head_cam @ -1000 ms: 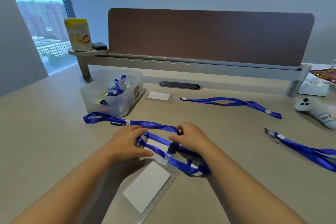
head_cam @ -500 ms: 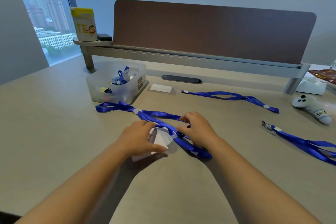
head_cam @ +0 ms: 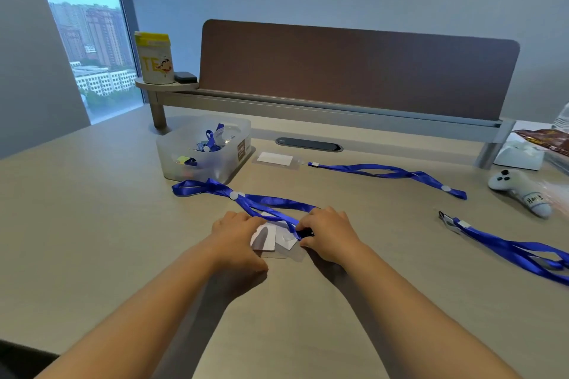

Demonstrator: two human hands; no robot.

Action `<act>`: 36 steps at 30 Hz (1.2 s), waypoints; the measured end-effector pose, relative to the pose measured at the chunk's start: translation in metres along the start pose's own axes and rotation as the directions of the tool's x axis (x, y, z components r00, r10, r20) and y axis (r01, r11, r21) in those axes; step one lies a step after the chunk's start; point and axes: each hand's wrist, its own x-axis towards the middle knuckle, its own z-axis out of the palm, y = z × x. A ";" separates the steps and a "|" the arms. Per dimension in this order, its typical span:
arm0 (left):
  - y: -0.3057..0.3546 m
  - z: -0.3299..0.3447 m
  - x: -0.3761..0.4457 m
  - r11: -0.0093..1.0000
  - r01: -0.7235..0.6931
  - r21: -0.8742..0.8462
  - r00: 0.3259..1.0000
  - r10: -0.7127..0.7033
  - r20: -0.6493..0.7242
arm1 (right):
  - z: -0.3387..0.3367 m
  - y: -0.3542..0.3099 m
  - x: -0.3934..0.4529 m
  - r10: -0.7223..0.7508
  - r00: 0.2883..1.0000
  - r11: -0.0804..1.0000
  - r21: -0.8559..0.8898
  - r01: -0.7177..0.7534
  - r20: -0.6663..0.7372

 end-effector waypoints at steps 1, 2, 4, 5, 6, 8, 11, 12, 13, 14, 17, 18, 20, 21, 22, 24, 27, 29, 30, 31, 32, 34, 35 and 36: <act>-0.002 0.000 0.000 1.000 0.016 -0.013 1.000 -0.016 0.012 | 0.000 -0.001 0.001 0.001 1.000 1.000 -0.008 -0.001 -0.004; -0.004 0.000 0.001 0.999 0.030 -0.025 0.999 -0.029 0.026 | 0.000 -0.001 0.001 0.001 1.000 1.000 -0.014 -0.001 -0.014; -0.005 0.000 0.001 0.999 0.043 -0.028 0.998 -0.042 0.050 | -0.001 -0.002 0.002 0.000 0.999 1.000 -0.028 0.000 -0.033; -0.004 -0.001 0.001 0.999 0.043 -0.014 0.998 -0.042 0.052 | -0.001 -0.003 0.002 -0.001 0.999 1.000 -0.032 -0.001 -0.038; -0.004 -0.003 0.000 0.999 0.041 0.007 0.998 -0.042 0.050 | -0.002 -0.003 0.001 -0.001 0.999 0.999 -0.034 0.000 -0.038; -0.005 -0.004 0.001 0.997 0.038 0.063 0.998 -0.041 0.045 | -0.004 -0.002 0.001 -0.003 1.000 0.999 -0.039 0.002 -0.029; -0.006 -0.005 0.003 0.990 0.040 0.133 0.997 -0.047 0.055 | -0.008 -0.003 0.000 -0.018 1.000 0.999 -0.031 0.018 -0.020; -0.006 -0.005 0.003 0.989 0.042 0.144 0.997 -0.051 0.059 | -0.009 -0.004 0.000 -0.024 0.999 1.000 -0.003 0.024 -0.026; -0.006 -0.005 0.004 0.989 0.044 0.145 0.997 -0.053 0.057 | -0.011 -0.005 0.001 -0.027 0.999 0.999 0.037 0.028 -0.033; -0.006 -0.005 0.004 0.990 0.042 0.133 0.998 -0.049 0.047 | -0.013 -0.007 0.001 -0.026 0.999 0.996 0.084 0.029 -0.035; -0.009 -0.006 0.006 0.999 0.024 0.042 1.000 -0.023 -0.017 | -0.019 -0.009 -0.001 0.006 1.000 0.961 0.275 -0.003 -0.009; -0.011 -0.007 0.007 1.000 0.013 0.005 0.998 -0.013 -0.054 | -0.022 -0.009 -0.002 0.018 1.000 0.937 0.349 -0.013 -0.012; -0.013 -0.012 0.007 0.999 -0.017 -0.041 0.991 0.011 -0.130 | -0.029 -0.010 -0.002 0.041 0.998 0.890 0.456 -0.015 -0.047; -0.013 -0.015 0.007 0.999 -0.030 -0.041 0.987 0.023 -0.160 | -0.033 -0.010 -0.002 0.044 0.997 0.880 0.474 -0.010 -0.059; -0.013 -0.018 0.006 0.999 -0.039 -0.027 0.982 0.033 -0.184 | -0.037 -0.011 -0.001 0.038 0.997 0.882 0.471 -0.003 -0.064; -0.012 -0.023 0.006 0.999 -0.040 0.019 0.973 0.043 -0.225 | -0.043 -0.013 0.000 0.020 0.997 0.893 0.450 0.015 -0.073; -0.009 -0.030 0.007 0.998 -0.026 0.052 0.969 0.038 -0.243 | -0.051 -0.016 0.002 0.035 0.993 0.863 0.505 0.029 -0.117; -0.007 -0.033 0.007 0.999 -0.024 0.043 0.968 0.034 -0.250 | -0.057 -0.018 0.002 0.050 0.988 0.838 0.545 0.038 -0.147; -0.006 -0.035 0.007 0.999 -0.027 0.035 0.966 0.035 -0.255 | -0.060 -0.019 0.003 0.049 0.985 0.838 0.544 0.050 -0.167; -0.005 -0.037 0.006 0.999 -0.032 0.031 0.965 0.039 -0.259 | -0.062 -0.020 0.003 0.046 0.981 0.848 0.527 0.061 -0.188; -0.004 -0.039 0.006 0.999 -0.040 0.031 0.965 0.046 -0.258 | -0.064 -0.021 0.003 0.044 0.978 0.865 0.498 0.065 -0.205; -0.004 -0.044 0.004 0.998 -0.058 0.036 0.971 0.065 -0.231 | -0.066 -0.021 0.003 0.044 0.975 0.899 0.434 0.056 -0.216; -0.004 -0.046 0.003 0.997 -0.064 0.033 0.977 0.069 -0.204 | -0.066 -0.020 0.003 0.045 0.978 0.909 0.415 0.044 -0.202; -0.004 -0.050 0.001 0.997 -0.066 0.027 0.983 0.069 -0.173 | -0.065 -0.019 0.003 0.048 0.983 0.909 0.415 0.030 -0.175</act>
